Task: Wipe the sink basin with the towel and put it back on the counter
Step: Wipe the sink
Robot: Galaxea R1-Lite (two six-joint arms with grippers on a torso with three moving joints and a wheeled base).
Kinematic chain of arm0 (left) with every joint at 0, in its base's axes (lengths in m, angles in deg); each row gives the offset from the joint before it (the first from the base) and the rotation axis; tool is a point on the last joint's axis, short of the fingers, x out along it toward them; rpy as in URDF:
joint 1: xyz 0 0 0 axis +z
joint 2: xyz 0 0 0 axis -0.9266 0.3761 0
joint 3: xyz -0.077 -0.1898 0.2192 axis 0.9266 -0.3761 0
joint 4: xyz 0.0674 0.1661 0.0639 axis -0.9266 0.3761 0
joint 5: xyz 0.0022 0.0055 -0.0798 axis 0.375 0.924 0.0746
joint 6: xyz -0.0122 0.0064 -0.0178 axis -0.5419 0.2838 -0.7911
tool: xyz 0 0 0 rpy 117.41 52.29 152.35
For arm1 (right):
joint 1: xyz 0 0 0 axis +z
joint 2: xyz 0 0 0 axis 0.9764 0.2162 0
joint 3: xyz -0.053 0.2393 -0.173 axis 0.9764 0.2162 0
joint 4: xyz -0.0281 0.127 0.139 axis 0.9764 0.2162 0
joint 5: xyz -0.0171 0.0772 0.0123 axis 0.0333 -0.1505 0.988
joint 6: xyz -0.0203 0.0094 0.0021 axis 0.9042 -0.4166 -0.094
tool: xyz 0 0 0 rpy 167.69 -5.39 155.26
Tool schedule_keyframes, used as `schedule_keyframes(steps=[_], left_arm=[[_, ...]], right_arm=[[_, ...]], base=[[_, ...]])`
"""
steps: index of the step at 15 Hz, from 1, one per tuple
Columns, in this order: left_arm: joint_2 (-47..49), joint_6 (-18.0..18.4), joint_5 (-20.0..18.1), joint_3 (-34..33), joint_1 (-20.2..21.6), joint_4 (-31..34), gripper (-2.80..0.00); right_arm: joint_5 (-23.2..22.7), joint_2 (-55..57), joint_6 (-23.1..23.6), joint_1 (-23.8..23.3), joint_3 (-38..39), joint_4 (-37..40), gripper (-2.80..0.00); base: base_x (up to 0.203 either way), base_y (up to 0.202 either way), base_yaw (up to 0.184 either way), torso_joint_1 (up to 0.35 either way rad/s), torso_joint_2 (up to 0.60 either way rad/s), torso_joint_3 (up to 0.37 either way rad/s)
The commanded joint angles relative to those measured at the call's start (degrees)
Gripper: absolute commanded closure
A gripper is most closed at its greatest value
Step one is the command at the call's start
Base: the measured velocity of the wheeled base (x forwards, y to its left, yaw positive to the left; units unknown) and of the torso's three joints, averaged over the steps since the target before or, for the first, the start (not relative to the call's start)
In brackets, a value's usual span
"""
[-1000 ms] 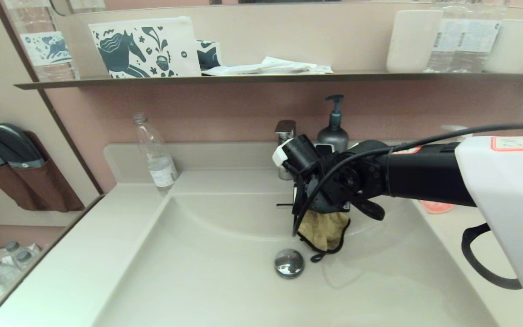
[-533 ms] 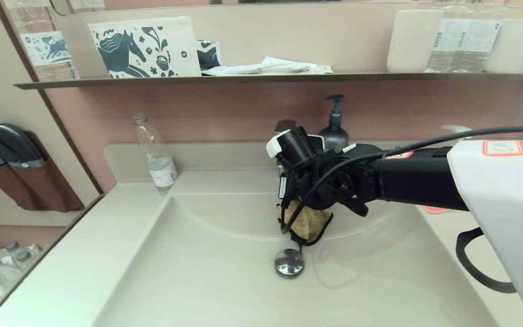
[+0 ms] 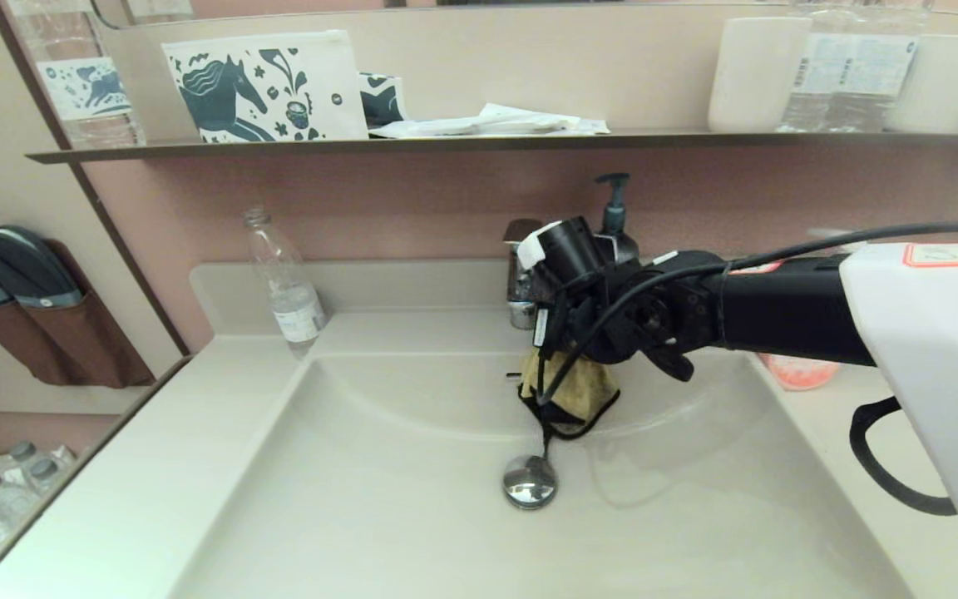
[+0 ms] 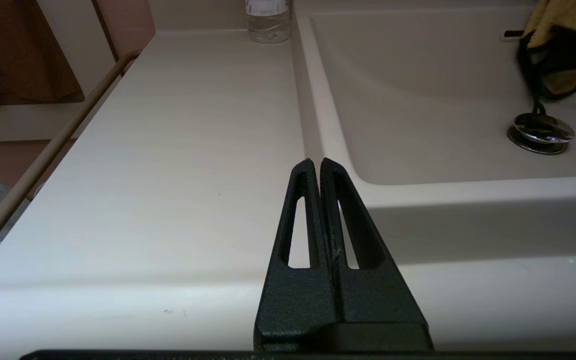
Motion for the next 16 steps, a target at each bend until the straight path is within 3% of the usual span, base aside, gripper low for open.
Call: schedule_keyframes(steps=[1, 16], left_arm=[[0.0, 0.0, 0.0, 0.0, 0.0, 0.0, 0.00], [0.0, 0.0, 0.0, 0.0, 0.0, 0.0, 0.00]], right_arm=[[0.0, 0.2, 0.0, -1.2, 0.2, 0.6, 0.00], [0.0, 4.8, 3.1, -2.4, 0.0, -2.4, 0.00]], base=[[0.000, 0.000, 0.000, 0.000, 0.00, 0.000], [0.000, 0.000, 0.000, 0.000, 0.00, 0.000]])
